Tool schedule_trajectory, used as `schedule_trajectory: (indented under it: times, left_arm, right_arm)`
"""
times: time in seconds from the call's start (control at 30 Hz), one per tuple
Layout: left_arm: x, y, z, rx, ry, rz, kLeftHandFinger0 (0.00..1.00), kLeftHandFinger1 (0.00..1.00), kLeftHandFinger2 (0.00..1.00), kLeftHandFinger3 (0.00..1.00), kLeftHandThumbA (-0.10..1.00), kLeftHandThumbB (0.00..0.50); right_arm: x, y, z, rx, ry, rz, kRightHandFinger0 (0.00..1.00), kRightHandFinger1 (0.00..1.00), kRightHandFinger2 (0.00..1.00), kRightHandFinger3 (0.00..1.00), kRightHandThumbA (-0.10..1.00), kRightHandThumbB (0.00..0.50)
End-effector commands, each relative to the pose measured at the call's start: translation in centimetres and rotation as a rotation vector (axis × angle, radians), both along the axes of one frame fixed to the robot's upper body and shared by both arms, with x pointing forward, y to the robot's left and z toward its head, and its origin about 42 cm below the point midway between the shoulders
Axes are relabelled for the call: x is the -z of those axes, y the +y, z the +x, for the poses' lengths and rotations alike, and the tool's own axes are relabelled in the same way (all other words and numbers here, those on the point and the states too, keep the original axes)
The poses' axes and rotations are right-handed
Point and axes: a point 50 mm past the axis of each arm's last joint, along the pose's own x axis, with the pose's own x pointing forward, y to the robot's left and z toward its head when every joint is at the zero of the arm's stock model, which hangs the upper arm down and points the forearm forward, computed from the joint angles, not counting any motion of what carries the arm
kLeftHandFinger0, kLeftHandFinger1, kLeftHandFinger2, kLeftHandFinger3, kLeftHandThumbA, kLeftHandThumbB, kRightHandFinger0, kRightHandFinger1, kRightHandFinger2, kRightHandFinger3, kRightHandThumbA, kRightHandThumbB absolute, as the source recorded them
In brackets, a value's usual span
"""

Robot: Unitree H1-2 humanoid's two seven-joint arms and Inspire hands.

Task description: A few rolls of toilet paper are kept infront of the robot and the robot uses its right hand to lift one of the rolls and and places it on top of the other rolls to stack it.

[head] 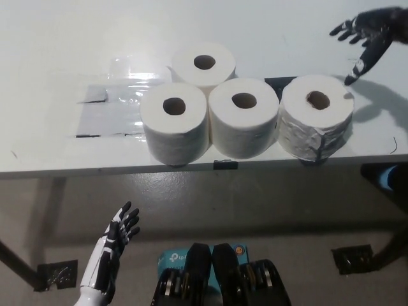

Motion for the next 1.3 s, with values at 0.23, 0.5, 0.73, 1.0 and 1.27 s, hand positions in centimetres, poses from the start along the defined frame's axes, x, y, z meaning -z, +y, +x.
schedule_trajectory:
  times: [0.23, 0.5, 0.73, 1.0, 1.27]
  left_arm:
    - [-1.3, 0.1, 0.1, 0.018, -0.068, 0.016, 1.0, 1.0, 1.0, 1.0, 1.0, 0.145]
    - [-1.4, 0.0, 0.0, 0.023, -0.065, 0.023, 1.0, 1.0, 1.0, 1.0, 1.0, 0.146]
    - [-1.5, 0.1, 0.0, 0.026, -0.072, 0.026, 1.0, 1.0, 1.0, 1.0, 1.0, 0.136]
    - [-1.5, 0.2, -0.1, 0.027, -0.065, 0.022, 1.0, 1.0, 1.0, 1.0, 1.0, 0.138]
    - [-1.2, 0.3, -0.3, 0.032, -0.053, 0.015, 1.0, 1.0, 1.0, 1.0, 1.0, 0.145]
  right_arm:
    - [-3.6, 0.9, 0.2, 0.001, 0.001, 0.004, 1.0, 1.0, 1.0, 1.0, 1.0, 0.373]
    - [-2.5, 2.2, 0.5, -0.011, 0.009, -0.027, 1.0, 1.0, 1.0, 1.0, 1.0, 0.343]
    - [-1.5, 3.0, 0.9, 0.008, 0.019, 0.019, 1.0, 1.0, 1.0, 1.0, 1.0, 0.355]
    - [-0.5, 3.3, 1.3, 0.005, 0.02, 0.028, 1.0, 1.0, 1.0, 1.0, 1.0, 0.368]
    - [0.5, 3.5, 1.4, 0.008, 0.008, 0.014, 1.0, 1.0, 1.0, 1.0, 1.0, 0.383]
